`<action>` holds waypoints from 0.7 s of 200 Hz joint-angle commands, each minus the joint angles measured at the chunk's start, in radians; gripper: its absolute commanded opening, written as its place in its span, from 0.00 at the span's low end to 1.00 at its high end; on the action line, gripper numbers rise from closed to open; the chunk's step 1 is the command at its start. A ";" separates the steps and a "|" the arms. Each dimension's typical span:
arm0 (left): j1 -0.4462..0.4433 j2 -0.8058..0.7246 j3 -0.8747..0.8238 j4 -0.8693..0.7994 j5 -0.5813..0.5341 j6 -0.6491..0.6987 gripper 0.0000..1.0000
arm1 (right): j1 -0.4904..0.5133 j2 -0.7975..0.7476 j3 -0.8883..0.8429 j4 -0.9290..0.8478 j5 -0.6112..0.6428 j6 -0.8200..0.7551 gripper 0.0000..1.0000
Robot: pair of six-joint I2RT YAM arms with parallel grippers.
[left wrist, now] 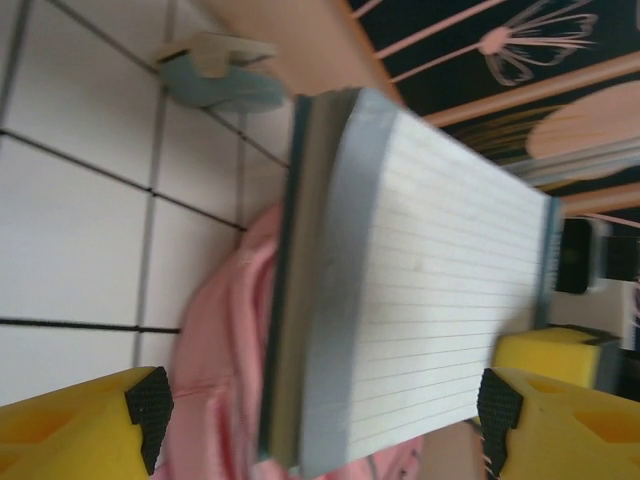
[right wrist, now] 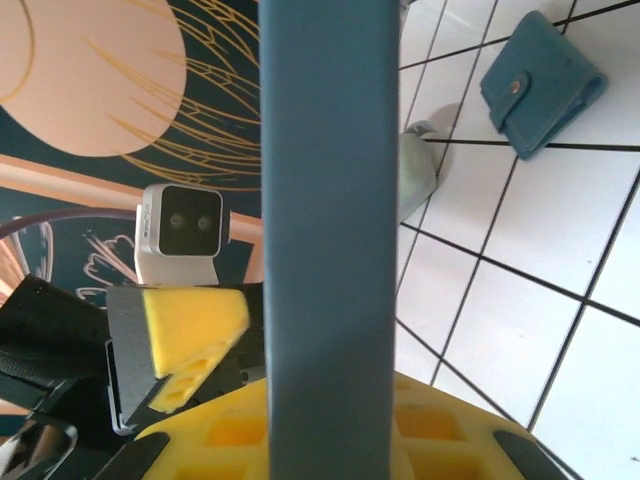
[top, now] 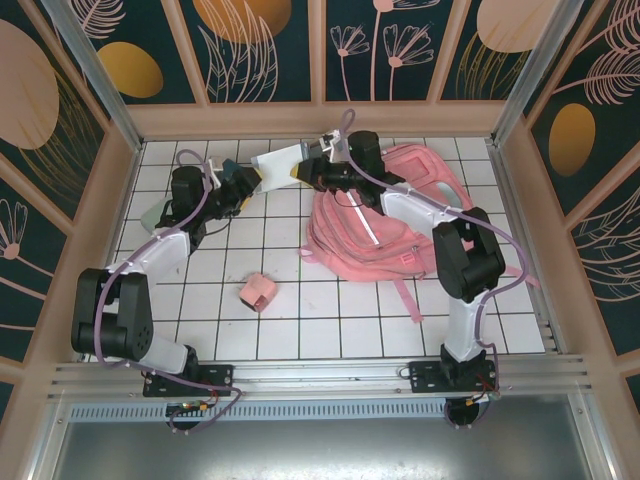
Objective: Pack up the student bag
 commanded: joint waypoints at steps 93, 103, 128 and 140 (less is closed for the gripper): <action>0.012 0.022 0.012 0.196 0.119 -0.101 0.37 | -0.004 -0.017 -0.039 0.276 -0.187 0.163 0.00; 0.016 0.015 0.006 0.213 0.116 -0.116 0.25 | -0.004 -0.023 -0.038 0.228 -0.173 0.131 0.00; 0.017 0.003 0.005 0.212 0.116 -0.122 0.03 | -0.004 -0.048 -0.009 0.017 -0.097 -0.021 0.17; 0.017 -0.002 0.005 0.202 0.113 -0.117 0.00 | -0.006 -0.060 0.007 -0.094 -0.034 -0.095 0.27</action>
